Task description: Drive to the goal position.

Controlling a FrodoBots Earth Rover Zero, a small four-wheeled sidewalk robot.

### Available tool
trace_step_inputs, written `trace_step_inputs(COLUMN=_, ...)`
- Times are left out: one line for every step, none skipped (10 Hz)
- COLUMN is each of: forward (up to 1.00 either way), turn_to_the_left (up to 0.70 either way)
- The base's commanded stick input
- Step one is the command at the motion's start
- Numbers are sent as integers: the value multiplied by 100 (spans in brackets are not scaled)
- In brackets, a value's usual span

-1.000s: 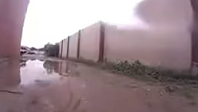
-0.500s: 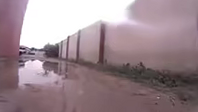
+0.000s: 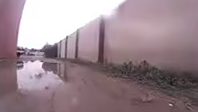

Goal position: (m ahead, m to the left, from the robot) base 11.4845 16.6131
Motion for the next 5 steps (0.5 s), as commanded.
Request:
trace_step_inputs(forward=70, turn_to_the_left=1)
trace_step_inputs(forward=70, turn_to_the_left=1)
trace_step_inputs(forward=70, turn_to_the_left=1)
trace_step_inputs(forward=70, turn_to_the_left=1)
trace_step_inputs(forward=70, turn_to_the_left=1)
